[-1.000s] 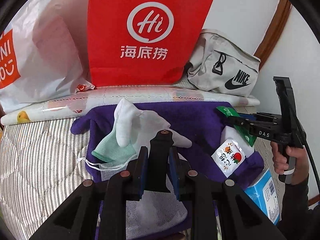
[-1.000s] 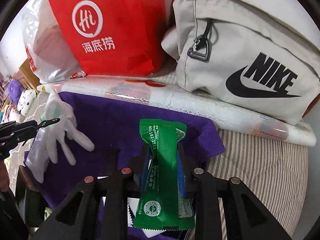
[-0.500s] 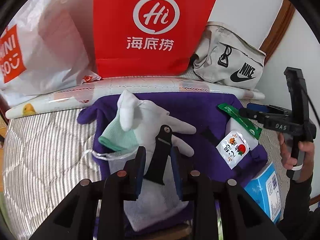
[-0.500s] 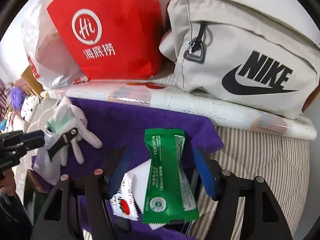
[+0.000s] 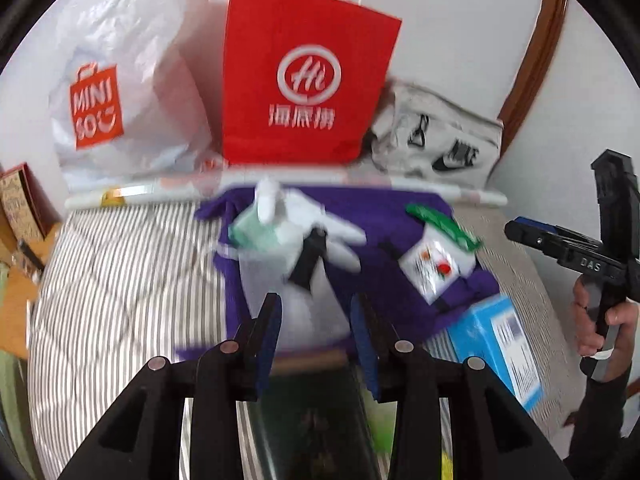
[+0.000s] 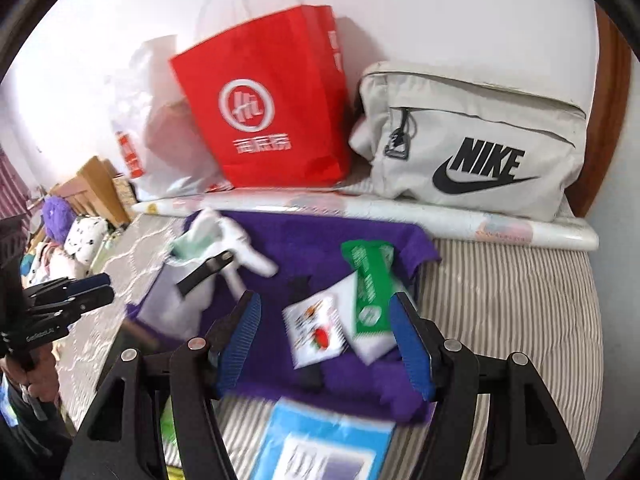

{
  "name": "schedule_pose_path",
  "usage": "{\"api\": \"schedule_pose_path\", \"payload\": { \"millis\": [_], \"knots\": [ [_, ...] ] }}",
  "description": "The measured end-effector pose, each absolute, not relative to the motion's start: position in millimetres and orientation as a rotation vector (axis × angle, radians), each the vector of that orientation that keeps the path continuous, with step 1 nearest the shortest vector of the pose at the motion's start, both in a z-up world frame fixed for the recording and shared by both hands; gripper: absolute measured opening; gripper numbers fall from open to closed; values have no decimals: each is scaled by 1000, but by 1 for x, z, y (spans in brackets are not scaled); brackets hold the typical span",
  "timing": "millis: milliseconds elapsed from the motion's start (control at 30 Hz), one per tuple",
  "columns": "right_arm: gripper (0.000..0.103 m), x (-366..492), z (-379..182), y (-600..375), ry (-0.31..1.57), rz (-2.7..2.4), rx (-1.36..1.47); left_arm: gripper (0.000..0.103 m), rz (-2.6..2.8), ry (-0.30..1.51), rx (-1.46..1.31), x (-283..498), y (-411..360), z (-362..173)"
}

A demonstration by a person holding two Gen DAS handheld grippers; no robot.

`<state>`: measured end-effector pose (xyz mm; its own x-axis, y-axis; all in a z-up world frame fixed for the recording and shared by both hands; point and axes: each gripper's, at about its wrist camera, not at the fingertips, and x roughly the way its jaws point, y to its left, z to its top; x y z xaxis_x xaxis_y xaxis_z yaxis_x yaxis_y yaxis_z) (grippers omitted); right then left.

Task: Organize soft objects
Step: 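Lift both open tools off the towel toward the yellow bag and tissue pack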

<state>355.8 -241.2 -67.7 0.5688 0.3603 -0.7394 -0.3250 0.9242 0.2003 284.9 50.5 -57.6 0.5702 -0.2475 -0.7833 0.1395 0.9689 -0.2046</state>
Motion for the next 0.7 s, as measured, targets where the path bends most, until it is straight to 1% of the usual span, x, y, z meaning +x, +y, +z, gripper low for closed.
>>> {"api": "schedule_pose_path", "payload": {
  "millis": [67, 267, 333, 367, 533, 600, 700],
  "knots": [
    [66, 336, -69, -237, 892, 424, 53, 34, -234, 954, -141, 271, 51, -59],
    [66, 274, -85, -206, 922, 483, 16, 35, -211, 929, -162, 220, 64, -62],
    [66, 258, -94, -193, 944, 504, 15, 44, -201, 931, -172, 208, 71, -65],
    [66, 251, -99, -186, 954, 513, 14, 52, -191, 929, -173, 204, 74, -67],
    [66, 231, -123, -153, 1009, 556, -1, 54, -148, 907, -194, 178, 95, -72],
    [66, 228, -132, -143, 1024, 561, -8, 62, -147, 902, -216, 169, 102, -77],
    [66, 224, -152, -127, 1050, 564, -39, 62, -141, 910, -238, 157, 109, -88]
  ]
}}
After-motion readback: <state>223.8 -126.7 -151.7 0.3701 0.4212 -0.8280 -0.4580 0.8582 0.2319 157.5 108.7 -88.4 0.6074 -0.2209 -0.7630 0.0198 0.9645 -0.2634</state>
